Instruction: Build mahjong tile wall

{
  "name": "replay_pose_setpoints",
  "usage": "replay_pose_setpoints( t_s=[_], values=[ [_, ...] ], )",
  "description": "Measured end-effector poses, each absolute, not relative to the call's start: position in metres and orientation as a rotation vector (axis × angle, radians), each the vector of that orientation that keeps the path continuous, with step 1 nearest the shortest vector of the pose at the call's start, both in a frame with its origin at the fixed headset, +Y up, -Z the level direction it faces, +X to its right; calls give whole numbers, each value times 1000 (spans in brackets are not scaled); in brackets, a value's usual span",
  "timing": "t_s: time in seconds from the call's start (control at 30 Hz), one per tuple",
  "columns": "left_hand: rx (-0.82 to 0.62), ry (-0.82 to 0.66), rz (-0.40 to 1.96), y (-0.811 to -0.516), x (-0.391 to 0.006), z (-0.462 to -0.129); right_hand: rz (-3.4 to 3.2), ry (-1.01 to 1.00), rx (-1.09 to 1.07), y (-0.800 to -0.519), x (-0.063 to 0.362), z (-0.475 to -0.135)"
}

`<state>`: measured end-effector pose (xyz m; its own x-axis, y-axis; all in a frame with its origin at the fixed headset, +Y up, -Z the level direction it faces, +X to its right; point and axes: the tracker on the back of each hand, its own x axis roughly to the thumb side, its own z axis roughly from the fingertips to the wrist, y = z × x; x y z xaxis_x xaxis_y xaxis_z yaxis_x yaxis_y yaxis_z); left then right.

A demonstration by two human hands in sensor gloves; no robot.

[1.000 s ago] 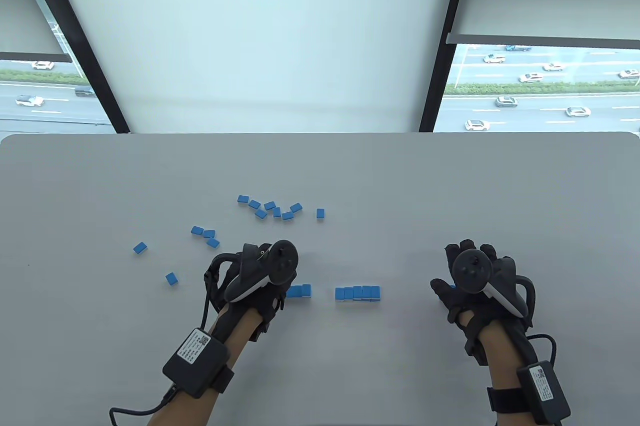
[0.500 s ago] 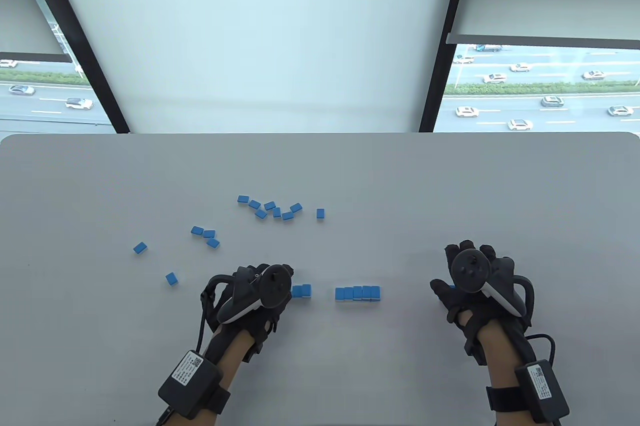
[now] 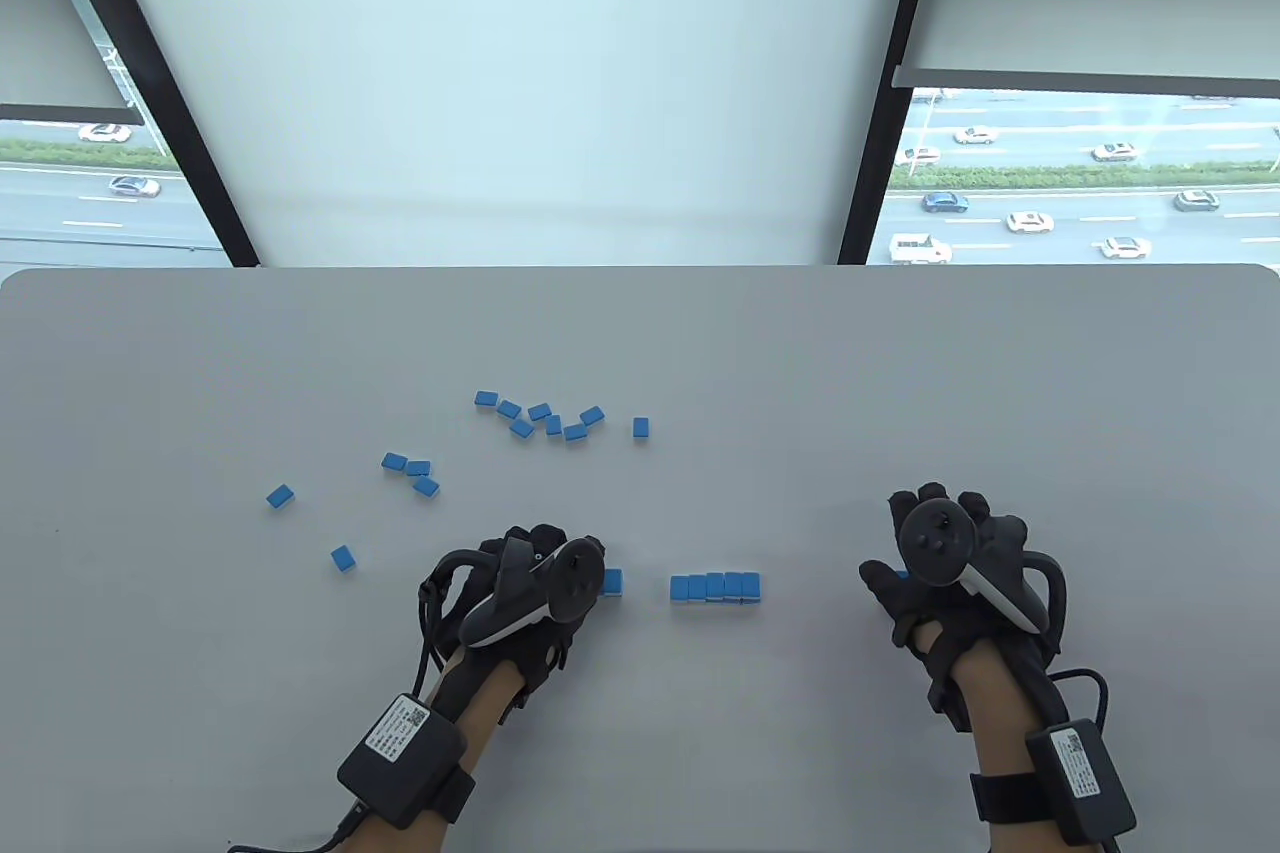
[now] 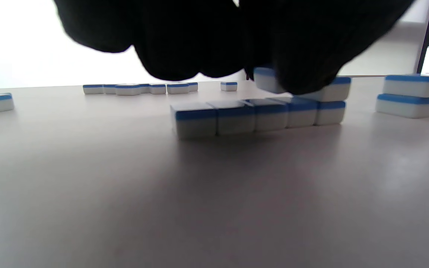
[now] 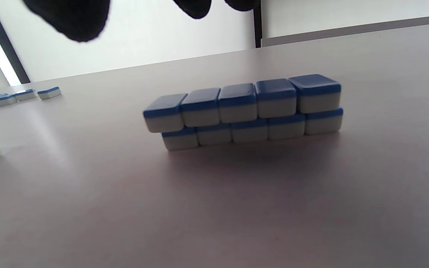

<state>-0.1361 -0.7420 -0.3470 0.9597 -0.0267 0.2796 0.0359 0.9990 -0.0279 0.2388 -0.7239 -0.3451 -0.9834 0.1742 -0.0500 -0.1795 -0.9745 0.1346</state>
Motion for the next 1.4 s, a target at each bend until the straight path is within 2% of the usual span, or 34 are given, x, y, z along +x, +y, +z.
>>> replay_pose_setpoints(
  t_s=[1.07, 1.23, 1.4],
  values=[
    [-58, -294, -63, -744, -129, -345, 2958, 204, -61, -725, 239, -346],
    [-58, -286, -13, -735, -136, -344, 2957, 186, -67, -724, 241, -345],
    [-6, -285, 26, -713, -144, -343, 2961, 162, -72, -720, 243, -344]
  ],
)
